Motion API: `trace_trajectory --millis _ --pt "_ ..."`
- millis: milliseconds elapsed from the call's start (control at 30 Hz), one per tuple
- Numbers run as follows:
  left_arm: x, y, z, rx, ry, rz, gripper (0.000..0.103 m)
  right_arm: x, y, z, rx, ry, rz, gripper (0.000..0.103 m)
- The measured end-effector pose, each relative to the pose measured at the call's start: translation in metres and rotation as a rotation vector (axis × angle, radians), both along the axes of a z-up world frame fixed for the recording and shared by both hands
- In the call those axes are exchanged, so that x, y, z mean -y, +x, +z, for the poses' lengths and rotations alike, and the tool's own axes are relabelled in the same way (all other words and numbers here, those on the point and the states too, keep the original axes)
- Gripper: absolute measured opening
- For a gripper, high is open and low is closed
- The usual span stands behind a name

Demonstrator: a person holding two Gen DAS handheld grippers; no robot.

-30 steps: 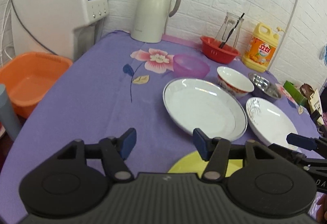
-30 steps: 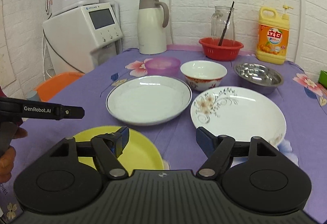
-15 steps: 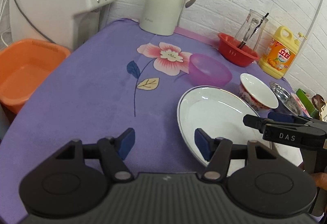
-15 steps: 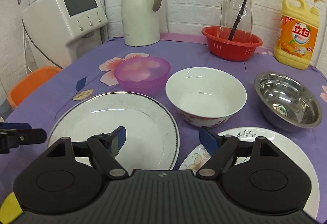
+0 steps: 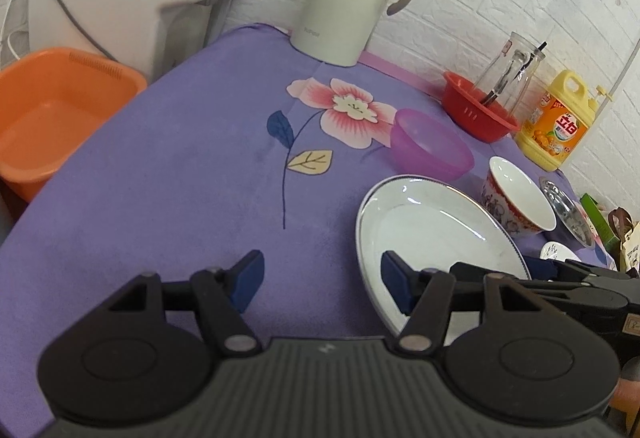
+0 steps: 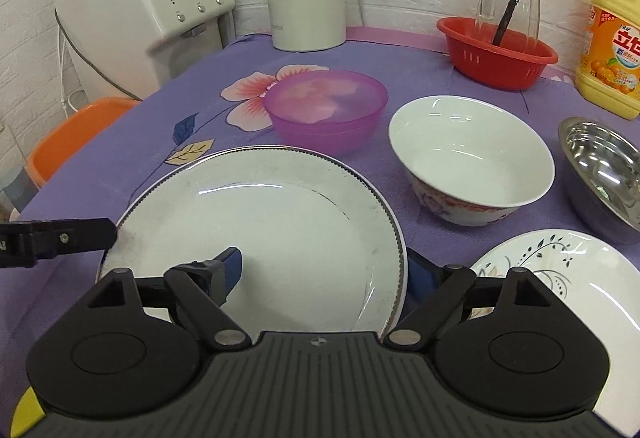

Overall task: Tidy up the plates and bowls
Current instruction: 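Grasp the plain white plate rim with the right tool, then lay the plain white plate onto the yellow plate held by the left tool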

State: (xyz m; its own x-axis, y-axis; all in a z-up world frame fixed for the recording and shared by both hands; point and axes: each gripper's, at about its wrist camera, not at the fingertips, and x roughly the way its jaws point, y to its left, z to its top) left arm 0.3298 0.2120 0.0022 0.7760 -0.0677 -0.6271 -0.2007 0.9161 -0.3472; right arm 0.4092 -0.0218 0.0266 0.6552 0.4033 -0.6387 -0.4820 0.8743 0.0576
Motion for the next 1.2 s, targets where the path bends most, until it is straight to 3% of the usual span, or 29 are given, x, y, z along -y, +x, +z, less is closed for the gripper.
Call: trace_trajectory --millis 267,567,667,767,1033,1200 --pt "0.020 0.014 -0.002 -0.027 0.059 -0.048 0.063 0.002 -0.011 -0.004 0.027 0.017 0.019 0.103" --pt "0.041 0.030 -0.009 -0.032 0.137 -0.088 0.063 -0.001 -0.018 -0.010 0.108 -0.053 0.062 0.103" --pt "0.048 0.031 -0.011 -0.021 0.188 -0.099 0.055 -0.001 -0.018 -0.012 0.123 -0.051 0.067 0.103" --pt "0.054 0.031 -0.013 -0.014 0.237 -0.108 0.053 0.002 -0.017 -0.013 0.135 -0.046 0.082 0.103" --pt "0.055 0.031 -0.013 -0.009 0.236 -0.121 0.041 -0.002 -0.019 -0.013 0.148 -0.049 0.063 0.103" --pt "0.053 0.034 -0.008 -0.036 0.209 -0.109 0.040 -0.006 -0.017 -0.008 0.116 -0.055 0.039 0.103"
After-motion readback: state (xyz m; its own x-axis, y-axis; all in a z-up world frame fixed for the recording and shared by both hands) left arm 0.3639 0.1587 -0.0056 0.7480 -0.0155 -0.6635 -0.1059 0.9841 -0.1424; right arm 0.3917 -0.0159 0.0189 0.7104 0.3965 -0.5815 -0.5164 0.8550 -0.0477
